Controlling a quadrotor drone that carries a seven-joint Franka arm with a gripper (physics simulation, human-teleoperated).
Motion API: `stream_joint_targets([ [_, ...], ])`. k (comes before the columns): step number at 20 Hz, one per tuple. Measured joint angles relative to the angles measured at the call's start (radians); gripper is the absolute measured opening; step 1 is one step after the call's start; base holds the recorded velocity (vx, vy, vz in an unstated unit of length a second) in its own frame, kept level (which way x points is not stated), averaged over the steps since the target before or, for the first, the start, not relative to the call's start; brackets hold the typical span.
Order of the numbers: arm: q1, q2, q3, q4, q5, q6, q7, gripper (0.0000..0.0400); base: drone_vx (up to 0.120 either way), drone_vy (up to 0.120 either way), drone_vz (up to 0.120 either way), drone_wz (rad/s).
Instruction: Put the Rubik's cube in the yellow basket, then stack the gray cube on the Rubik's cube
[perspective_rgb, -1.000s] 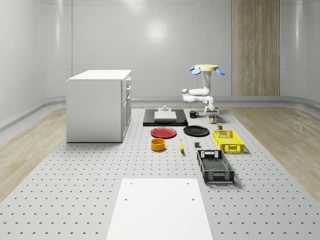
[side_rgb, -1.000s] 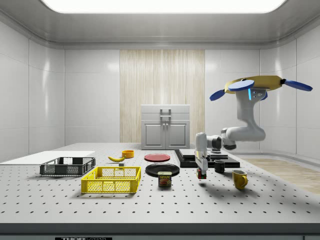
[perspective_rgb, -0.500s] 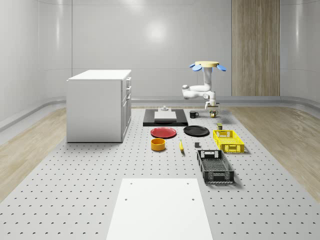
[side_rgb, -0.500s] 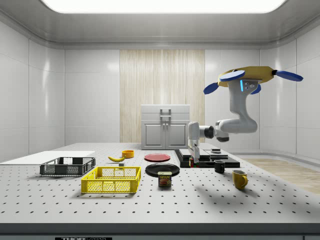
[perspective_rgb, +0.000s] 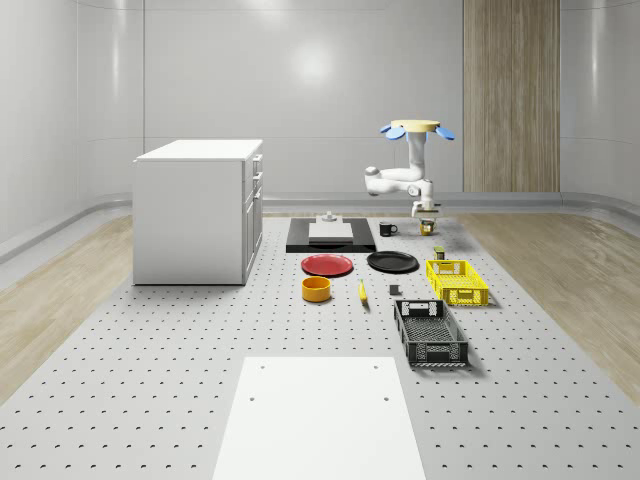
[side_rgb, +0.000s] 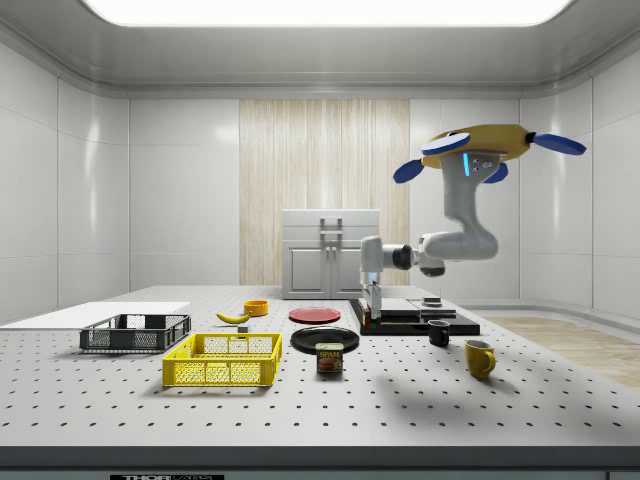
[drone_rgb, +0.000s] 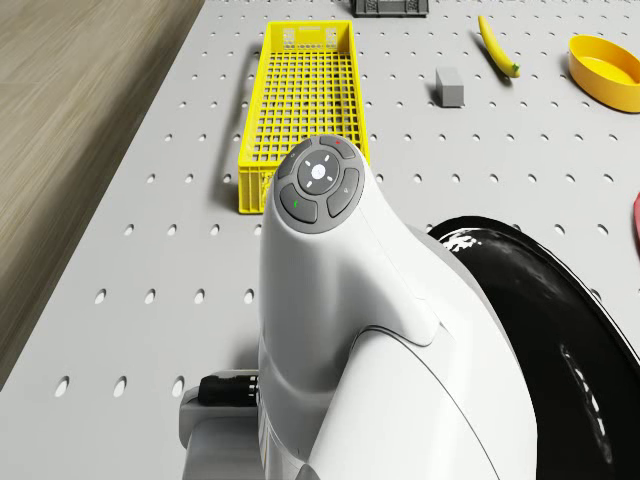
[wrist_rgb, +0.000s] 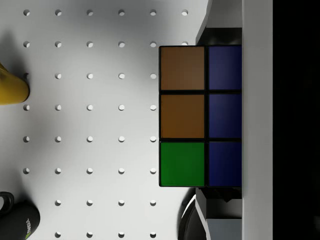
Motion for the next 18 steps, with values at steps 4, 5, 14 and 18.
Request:
stream_joint_targets([
  [4, -0.002, -0.012, 0.002, 0.0, 0.005, 0.011, 0.002, 0.0325, 0.12, 0.0, 0.0, 0.0],
  [5, -0.003, -0.015, 0.002, 0.0, 0.007, 0.013, 0.002, 0.0325, 0.12, 0.0, 0.0, 0.0],
  [14, -0.006, -0.038, 0.004, 0.001, 0.017, 0.035, 0.006, 0.0325, 0.12, 0.04, 0.0, 0.0],
  [18, -0.008, -0.048, 0.005, 0.002, 0.021, 0.044, 0.007, 0.0325, 0.12, 0.02, 0.0, 0.0],
])
